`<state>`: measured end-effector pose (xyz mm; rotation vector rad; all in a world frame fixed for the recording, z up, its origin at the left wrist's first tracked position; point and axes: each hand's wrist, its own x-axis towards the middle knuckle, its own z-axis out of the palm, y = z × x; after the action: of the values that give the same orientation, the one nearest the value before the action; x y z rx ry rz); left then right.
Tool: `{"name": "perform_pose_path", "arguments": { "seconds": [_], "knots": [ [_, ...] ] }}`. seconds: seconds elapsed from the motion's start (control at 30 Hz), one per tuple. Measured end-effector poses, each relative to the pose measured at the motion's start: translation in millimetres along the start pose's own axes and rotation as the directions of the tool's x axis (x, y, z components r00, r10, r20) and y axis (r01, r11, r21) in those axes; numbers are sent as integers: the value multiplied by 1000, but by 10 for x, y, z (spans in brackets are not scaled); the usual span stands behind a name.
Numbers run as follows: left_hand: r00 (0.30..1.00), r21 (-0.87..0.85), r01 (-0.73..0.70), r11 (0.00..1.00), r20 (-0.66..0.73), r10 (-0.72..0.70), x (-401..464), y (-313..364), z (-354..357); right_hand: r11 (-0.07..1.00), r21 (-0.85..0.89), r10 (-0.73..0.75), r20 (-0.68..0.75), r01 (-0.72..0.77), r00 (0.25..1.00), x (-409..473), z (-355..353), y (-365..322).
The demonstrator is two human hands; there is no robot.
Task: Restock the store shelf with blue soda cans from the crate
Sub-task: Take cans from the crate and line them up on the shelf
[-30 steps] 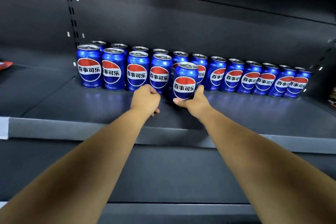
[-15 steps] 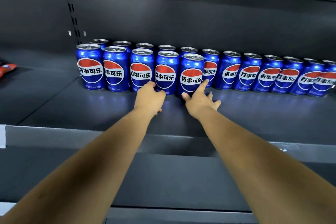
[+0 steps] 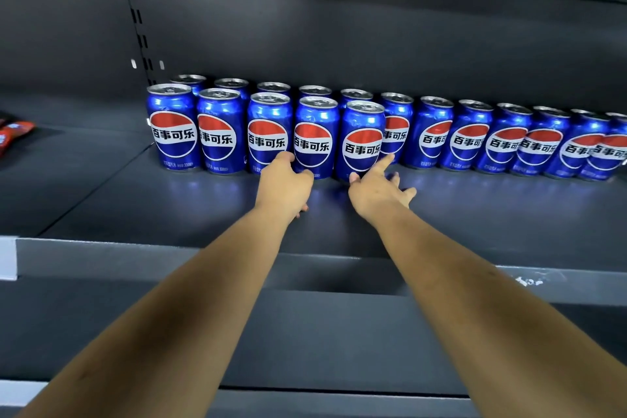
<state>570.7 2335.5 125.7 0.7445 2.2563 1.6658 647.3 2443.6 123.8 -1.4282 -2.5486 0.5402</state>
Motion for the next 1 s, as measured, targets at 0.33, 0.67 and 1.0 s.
{"name": "perform_pose_path", "arguments": {
  "seconds": [0.33,0.67,1.0],
  "knots": [
    [999,54,-34,998,24,32,-18,-3,-15,1000,17,-23,-7,23,1000,-9,-11,9],
    [994,38,-69,997,84,66,-29,-4,-30,999,35,-33,-38,34,999,30,13,10],
    [972,0,-137,991,193,134,-959,492,-242,918,148,-367,-39,369,929,-1007,-302,172]
  ]
}}
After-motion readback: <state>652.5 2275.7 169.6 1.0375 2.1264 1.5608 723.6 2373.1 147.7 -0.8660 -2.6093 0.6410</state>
